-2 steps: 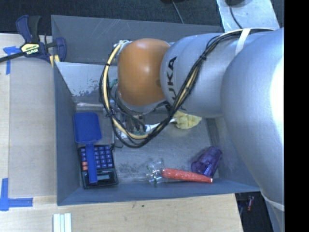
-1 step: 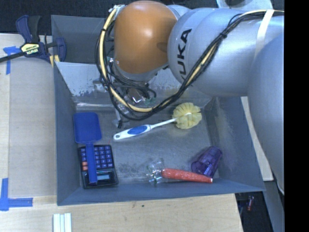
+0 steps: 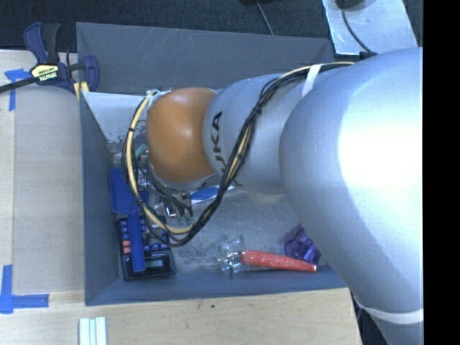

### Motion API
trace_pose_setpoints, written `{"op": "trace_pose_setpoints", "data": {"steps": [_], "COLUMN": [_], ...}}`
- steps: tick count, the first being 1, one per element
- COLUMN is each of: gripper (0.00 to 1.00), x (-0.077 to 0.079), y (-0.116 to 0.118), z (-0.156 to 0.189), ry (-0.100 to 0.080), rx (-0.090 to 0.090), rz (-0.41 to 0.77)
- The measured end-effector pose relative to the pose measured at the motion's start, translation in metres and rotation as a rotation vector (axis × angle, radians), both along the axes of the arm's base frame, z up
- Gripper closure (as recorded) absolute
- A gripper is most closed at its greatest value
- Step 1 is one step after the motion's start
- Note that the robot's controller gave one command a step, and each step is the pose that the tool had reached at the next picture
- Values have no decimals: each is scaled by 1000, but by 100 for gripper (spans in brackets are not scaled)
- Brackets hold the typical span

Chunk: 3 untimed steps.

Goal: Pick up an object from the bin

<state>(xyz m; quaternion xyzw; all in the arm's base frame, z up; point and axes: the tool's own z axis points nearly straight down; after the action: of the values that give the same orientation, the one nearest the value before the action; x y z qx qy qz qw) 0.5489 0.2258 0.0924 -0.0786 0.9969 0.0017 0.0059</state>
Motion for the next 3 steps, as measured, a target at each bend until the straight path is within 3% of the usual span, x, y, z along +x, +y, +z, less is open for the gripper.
{"op": "trace_pose_setpoints", "data": {"steps": [1, 2, 3], "gripper": [0, 0, 0], "x": [62, -31, 58], "y": [-3, -10, 5], "z": [81, -21, 22], "ry": [-35, -1, -58], "rx": [6, -1, 2], "rz": [109, 256, 381]}}
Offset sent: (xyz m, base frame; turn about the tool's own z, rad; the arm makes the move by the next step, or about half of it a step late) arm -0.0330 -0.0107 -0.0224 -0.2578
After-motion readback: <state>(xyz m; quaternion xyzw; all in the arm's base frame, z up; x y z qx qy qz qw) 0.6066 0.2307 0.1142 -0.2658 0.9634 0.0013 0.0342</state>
